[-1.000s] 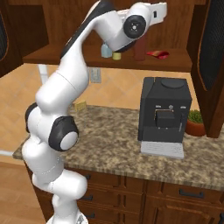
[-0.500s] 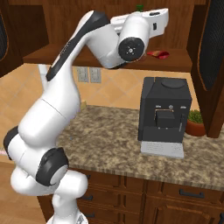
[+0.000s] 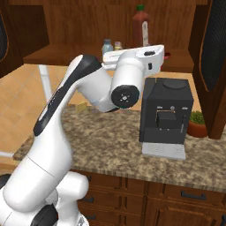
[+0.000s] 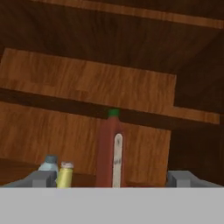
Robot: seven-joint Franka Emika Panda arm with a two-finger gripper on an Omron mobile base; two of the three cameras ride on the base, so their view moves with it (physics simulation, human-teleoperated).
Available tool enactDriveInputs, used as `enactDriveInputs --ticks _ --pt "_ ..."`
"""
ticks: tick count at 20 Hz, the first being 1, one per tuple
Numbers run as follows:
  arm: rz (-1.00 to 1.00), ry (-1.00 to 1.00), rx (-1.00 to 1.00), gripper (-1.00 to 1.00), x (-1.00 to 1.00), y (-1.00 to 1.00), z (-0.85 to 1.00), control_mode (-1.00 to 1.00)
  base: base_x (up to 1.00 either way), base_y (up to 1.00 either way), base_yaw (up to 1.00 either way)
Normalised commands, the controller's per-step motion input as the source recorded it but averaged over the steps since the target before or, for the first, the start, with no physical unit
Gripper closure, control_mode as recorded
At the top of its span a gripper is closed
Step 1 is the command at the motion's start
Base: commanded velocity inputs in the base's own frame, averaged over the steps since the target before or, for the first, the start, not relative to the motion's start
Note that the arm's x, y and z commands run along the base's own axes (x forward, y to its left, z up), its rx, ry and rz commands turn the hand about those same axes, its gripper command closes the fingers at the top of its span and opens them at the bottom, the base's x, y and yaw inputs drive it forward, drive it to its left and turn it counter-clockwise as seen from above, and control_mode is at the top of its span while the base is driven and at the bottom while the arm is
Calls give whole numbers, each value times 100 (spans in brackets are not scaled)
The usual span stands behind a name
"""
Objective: Put the shaker and condiment bottle from the counter next to their counterparts in the cabinet.
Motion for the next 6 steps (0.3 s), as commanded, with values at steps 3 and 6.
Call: enactDriveInputs --ticks 3,6 --pt "0 0 0 -100 -63 0 -54 -100 0 0 0" --pt "0 0 0 -100 -41 0 -37 -100 0 0 0"
